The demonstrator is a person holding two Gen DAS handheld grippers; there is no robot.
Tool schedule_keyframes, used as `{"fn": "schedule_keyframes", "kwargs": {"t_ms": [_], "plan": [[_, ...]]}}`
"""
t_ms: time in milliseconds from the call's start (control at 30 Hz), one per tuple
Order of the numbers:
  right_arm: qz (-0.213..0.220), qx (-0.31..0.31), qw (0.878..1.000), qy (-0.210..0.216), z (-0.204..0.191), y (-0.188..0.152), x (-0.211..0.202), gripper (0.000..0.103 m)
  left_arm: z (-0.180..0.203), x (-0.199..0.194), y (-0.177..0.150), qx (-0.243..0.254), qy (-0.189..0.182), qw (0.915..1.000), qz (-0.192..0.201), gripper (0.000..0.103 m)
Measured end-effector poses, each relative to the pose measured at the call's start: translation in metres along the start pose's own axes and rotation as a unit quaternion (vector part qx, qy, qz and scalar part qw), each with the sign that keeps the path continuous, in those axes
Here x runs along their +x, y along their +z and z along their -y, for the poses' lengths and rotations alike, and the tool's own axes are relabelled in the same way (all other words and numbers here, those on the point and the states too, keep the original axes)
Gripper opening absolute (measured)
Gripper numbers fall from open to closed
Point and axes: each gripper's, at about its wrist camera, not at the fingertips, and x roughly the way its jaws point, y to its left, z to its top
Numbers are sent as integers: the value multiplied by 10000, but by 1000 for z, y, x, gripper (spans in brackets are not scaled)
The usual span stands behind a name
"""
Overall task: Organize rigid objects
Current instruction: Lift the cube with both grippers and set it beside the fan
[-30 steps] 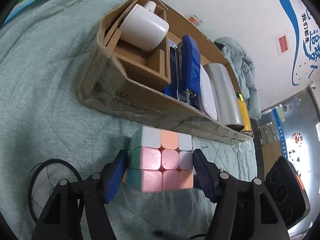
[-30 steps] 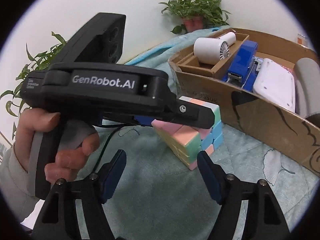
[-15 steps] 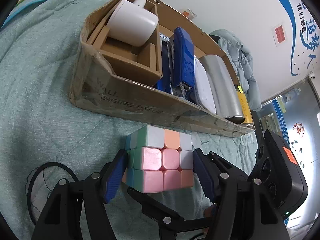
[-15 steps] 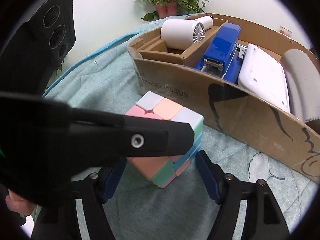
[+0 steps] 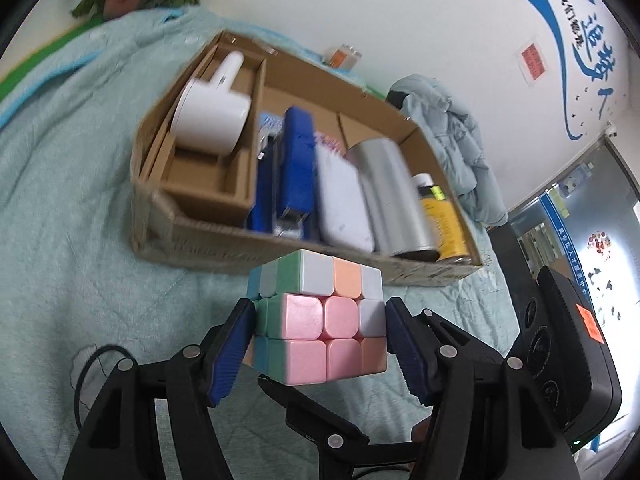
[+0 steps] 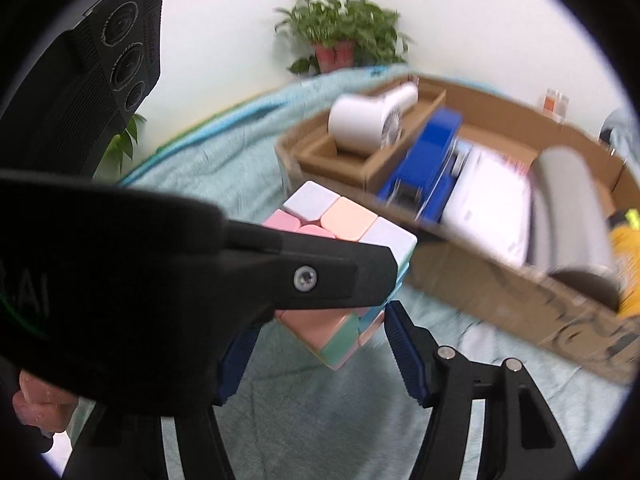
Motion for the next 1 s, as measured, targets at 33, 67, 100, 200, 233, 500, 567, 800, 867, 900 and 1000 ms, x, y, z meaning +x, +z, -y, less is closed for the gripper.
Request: {"fn": "schedule_keyframes", "kwargs": {"t_ms": [33, 67, 100, 200, 233, 500, 567, 800, 867, 900, 1000], "plan": [[68, -19, 10000, -22, 1, 4, -5, 63, 7, -4, 5, 63, -3, 10000, 47, 64], [171, -51, 9998, -70, 3, 11, -11, 63, 13, -8, 10, 145, -16, 9998, 100, 64], [248, -77, 9996, -112, 5, 17, -14, 63, 21, -12, 17, 231, -37, 9996, 162, 64], [471, -164, 9984, -260, 10, 34, -28, 63, 41, -20, 40, 450, -110, 9985, 294, 64], [529, -190, 9980, -301, 13, 40, -31, 63, 44, -22, 47, 488, -123, 9982, 313, 64], [663, -530, 9950, -529, 59, 113, -33, 62, 79, -11, 139, 818, -204, 9957, 395, 64], [553, -578, 9955, -509, 73, 134, -25, 62, 82, 1, 166, 811, -215, 9959, 329, 64], [-10, -745, 9971, -158, 123, 177, 24, 62, 70, 59, 222, 634, -57, 9979, -104, 64], [-223, -743, 9970, -56, 136, 180, 41, 62, 62, 78, 227, 590, -8, 9979, -266, 64], [-310, -716, 9970, -15, 132, 173, 38, 62, 58, 89, 229, 559, 16, 9978, -365, 64], [-593, -586, 9965, 101, 142, 172, 58, 62, 47, 115, 227, 460, 20, 9971, -608, 64]]}}
